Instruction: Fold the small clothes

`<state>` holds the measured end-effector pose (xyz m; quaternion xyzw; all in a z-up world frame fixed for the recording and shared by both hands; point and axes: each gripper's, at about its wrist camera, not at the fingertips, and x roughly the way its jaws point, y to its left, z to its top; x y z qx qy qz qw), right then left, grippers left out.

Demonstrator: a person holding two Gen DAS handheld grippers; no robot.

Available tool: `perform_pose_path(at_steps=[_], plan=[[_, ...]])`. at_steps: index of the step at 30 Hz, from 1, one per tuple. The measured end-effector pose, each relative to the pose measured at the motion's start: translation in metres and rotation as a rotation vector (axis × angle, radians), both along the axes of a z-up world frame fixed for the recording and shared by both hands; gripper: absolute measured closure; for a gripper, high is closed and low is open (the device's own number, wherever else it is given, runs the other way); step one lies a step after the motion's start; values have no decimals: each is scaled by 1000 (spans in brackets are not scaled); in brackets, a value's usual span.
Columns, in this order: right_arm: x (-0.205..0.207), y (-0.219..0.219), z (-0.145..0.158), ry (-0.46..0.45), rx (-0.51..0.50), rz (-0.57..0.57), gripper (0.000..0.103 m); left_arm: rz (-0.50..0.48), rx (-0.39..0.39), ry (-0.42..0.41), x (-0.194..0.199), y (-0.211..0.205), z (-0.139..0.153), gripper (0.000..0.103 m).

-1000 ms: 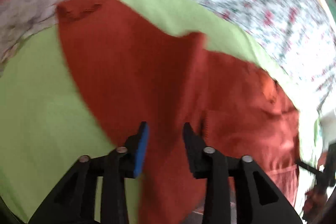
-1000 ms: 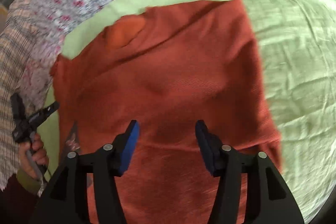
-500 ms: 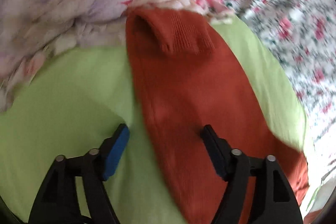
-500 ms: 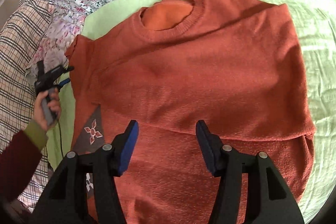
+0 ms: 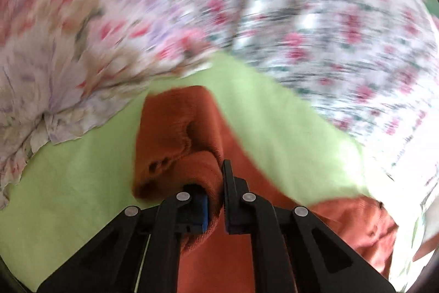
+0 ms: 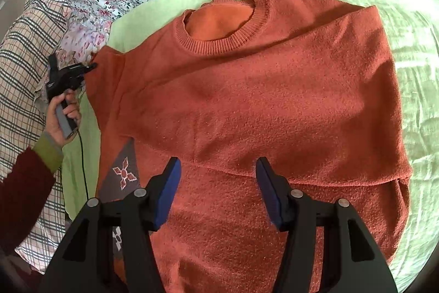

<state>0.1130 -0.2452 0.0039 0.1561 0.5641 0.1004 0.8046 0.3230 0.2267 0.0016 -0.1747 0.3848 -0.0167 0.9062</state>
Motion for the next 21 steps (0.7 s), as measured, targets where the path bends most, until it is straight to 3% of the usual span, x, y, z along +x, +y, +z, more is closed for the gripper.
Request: perform_pose_path(at_steps=[5,9,15,21], plan=[[-1,-4,-1,-7,41,-31,45,-147,1,-95,-37,-78,41,97],[-5,-13,1,-15,62,-66,45,-281,-7,-103,-67,-143,46,97],[-17,-36,5,-39,64,-128,45,-452,-4,-33,-101,-239,14,97],[-35,-65,5,-46,68,-204,45,-606,71,48,-120,-321,-29,97]])
